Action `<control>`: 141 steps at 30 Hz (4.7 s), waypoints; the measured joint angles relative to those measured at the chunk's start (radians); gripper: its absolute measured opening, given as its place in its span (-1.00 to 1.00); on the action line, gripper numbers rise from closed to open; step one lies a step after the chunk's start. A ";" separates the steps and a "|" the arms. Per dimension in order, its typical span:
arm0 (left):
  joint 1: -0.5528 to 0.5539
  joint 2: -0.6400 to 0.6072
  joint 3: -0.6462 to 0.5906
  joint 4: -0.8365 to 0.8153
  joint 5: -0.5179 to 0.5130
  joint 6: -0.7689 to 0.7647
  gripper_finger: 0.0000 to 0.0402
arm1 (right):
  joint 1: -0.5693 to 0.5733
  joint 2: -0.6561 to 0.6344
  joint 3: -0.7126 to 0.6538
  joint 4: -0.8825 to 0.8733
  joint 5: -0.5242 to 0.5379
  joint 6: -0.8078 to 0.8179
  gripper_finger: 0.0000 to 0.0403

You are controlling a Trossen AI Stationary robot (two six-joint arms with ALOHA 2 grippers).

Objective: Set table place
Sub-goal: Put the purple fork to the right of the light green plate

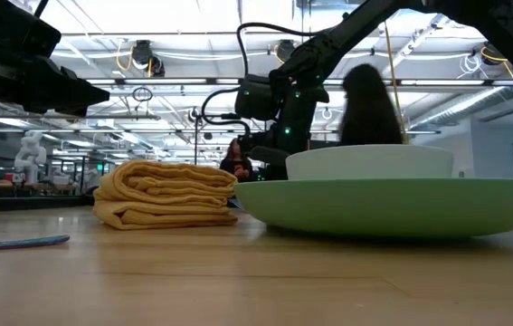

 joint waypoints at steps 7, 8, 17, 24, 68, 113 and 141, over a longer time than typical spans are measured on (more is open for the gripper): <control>0.000 0.000 0.000 0.000 0.000 0.001 -0.90 | 0.000 0.001 0.000 0.015 -0.004 -0.029 -0.95; 0.000 0.000 0.000 0.000 0.000 0.001 -0.90 | 0.000 0.001 0.000 0.019 -0.004 -0.028 -0.95; 0.000 0.000 0.000 -0.003 0.000 -0.002 -0.90 | 0.012 0.006 0.094 0.006 -0.006 -0.048 -0.99; 0.000 0.000 0.000 -0.013 0.000 -0.003 -0.90 | 0.028 0.005 0.190 -0.085 -0.007 -0.061 -0.99; 0.000 0.000 0.000 -0.022 0.001 -0.006 -0.90 | 0.134 -0.304 0.206 -0.424 0.061 -0.025 -1.00; 0.000 0.000 0.000 -0.023 0.001 -0.017 -0.90 | 0.274 -0.764 -0.138 -0.413 0.157 0.133 -1.00; 0.000 0.000 0.000 -0.029 0.000 -0.016 -0.90 | 0.290 -0.975 -0.374 -0.341 0.153 0.183 -1.00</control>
